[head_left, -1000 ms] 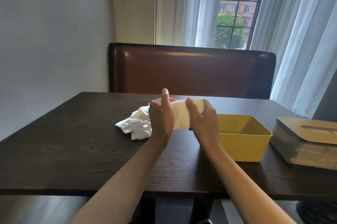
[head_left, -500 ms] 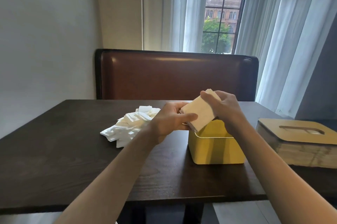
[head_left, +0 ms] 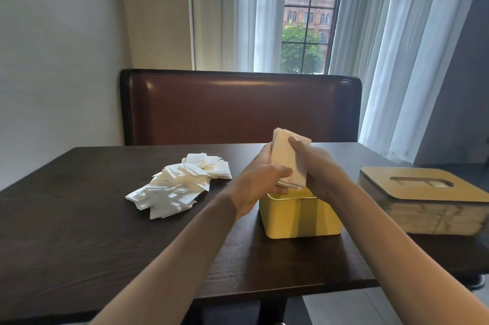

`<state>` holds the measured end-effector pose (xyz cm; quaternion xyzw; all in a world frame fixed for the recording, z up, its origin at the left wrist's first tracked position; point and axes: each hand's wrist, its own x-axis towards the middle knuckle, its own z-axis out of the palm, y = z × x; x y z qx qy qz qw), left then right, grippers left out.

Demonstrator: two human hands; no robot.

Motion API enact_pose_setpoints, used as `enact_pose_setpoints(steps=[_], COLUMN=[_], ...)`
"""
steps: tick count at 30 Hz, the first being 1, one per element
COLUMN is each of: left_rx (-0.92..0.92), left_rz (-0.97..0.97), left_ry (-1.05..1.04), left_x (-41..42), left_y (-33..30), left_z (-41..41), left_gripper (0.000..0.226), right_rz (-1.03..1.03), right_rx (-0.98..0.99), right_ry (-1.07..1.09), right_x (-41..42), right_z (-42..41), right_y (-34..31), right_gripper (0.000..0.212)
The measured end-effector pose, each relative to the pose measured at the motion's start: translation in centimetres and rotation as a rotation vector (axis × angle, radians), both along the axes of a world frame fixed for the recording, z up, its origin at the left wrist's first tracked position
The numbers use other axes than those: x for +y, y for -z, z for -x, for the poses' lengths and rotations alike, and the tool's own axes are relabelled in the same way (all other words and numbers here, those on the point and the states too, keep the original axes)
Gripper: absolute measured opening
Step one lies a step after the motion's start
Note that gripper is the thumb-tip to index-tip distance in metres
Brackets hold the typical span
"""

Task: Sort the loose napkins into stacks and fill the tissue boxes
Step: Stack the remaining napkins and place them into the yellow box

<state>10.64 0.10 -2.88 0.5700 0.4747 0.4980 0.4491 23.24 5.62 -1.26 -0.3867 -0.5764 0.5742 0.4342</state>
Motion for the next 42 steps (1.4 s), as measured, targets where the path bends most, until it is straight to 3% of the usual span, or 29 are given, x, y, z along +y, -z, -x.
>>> enact_pose_setpoints(steps=[4,8,14,20,25,27,30,37,42], left_rx=[0.108,0.11,0.128,0.197,-0.039,-0.118,-0.178,-0.205,-0.165], left_rz=[0.014,0.013,-0.009,-0.029,0.043,0.064,0.083,0.135,0.122], left_ry=[-0.04,-0.093,-0.145,-0.198,-0.327,-0.359,-0.387,-0.379,-0.373], left_x=[0.6,0.9,1.2,1.3,1.4,1.3,1.3,1.2,1.2], left_y=[-0.2,0.0,0.5,0.0,0.9,1.3,1.6,2.0,2.4], left_z=[-0.6,-0.3,-0.5,-0.1,1.0,1.1,1.0,1.0,1.1], left_gripper=[0.053,0.048,0.046,0.047,0.024,0.03,0.045,0.044,0.045], right_rz=[0.002,0.087,0.269,0.158,0.208,0.255,0.278,0.314,0.215], right_rx=[-0.076,-0.055,-0.083,-0.053,-0.453,-0.597,-0.678,-0.883,-1.024], right_ry=[-0.034,-0.168,-0.227,-0.148,-0.157,-0.204,-0.241,-0.449,-0.443], right_x=[0.7,1.7,3.2,5.2,7.1,7.1,7.3,7.9,8.0], right_z=[-0.7,-1.8,-1.9,-2.5,-3.4,-3.1,-2.5,-0.9,-0.2], right_y=[-0.1,0.1,0.7,0.9,1.3,1.9,2.1,2.4,3.2], right_gripper=[0.017,0.038,0.044,0.05,0.048,0.047,0.05,0.038,0.036])
